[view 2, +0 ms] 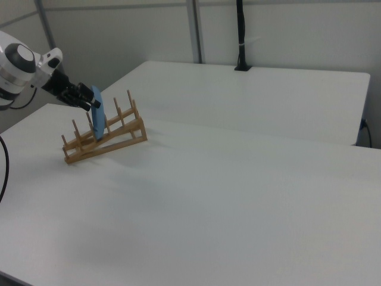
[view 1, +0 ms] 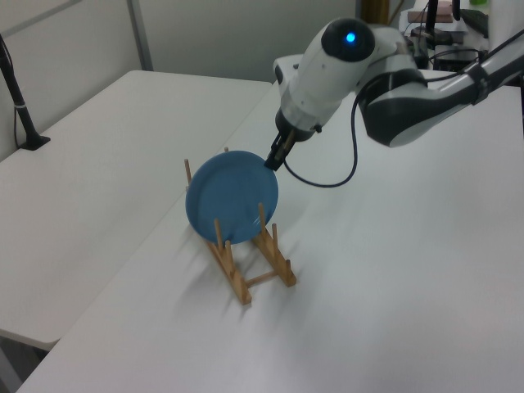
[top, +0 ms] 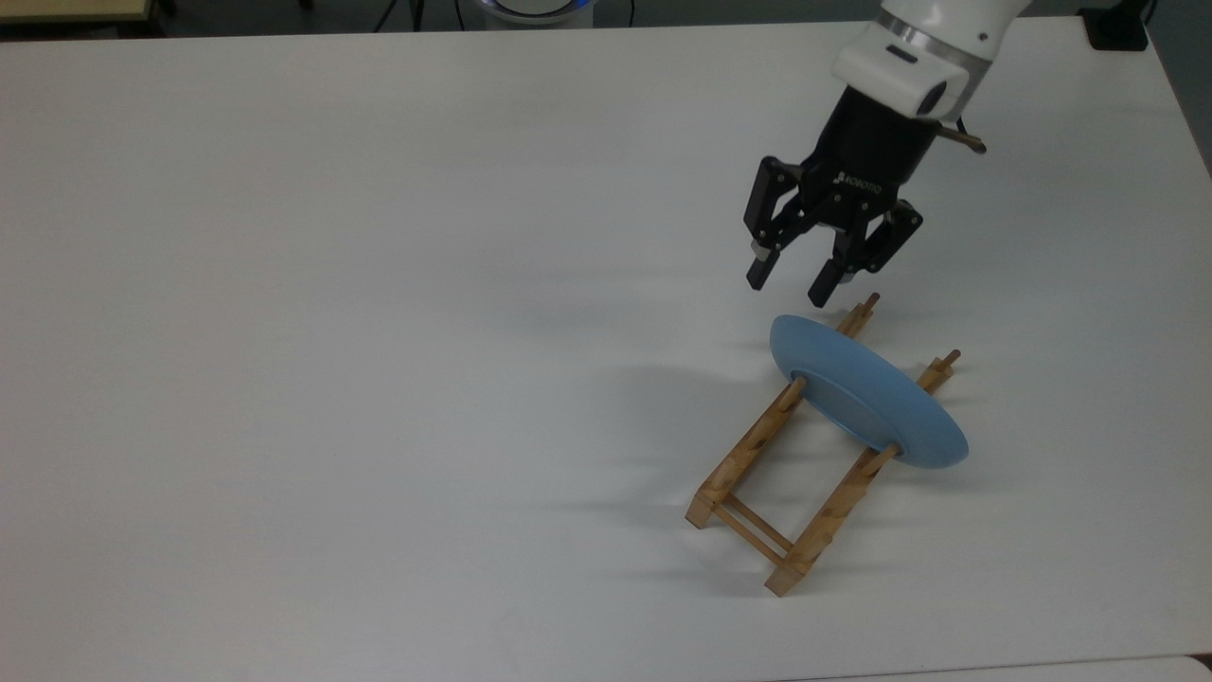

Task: Pick plate from plate rack
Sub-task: 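Lower the open gripper onto the blue plate's rim and close it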

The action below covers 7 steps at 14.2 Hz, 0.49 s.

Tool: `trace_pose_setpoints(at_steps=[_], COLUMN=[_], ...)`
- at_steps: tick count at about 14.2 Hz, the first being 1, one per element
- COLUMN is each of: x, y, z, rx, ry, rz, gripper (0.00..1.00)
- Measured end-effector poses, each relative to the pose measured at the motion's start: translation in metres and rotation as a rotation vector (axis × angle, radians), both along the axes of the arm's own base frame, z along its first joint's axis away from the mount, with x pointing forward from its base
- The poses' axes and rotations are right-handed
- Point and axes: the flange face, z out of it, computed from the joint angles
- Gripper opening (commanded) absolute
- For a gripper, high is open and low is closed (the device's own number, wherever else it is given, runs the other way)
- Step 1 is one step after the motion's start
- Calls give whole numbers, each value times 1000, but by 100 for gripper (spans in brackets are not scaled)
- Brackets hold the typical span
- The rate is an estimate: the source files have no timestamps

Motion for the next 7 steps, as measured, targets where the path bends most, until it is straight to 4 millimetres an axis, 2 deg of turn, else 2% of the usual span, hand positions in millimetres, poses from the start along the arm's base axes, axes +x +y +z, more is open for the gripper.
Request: trace_pose_setpoints(at_steps=[2,4,7], x=[7,10,12], y=[3,4,5], z=[-8,-12,-15], rx=[-1,-2,-6], ry=[1,-13,-21], rz=[0,-4,-2], gripper=[49,21,9])
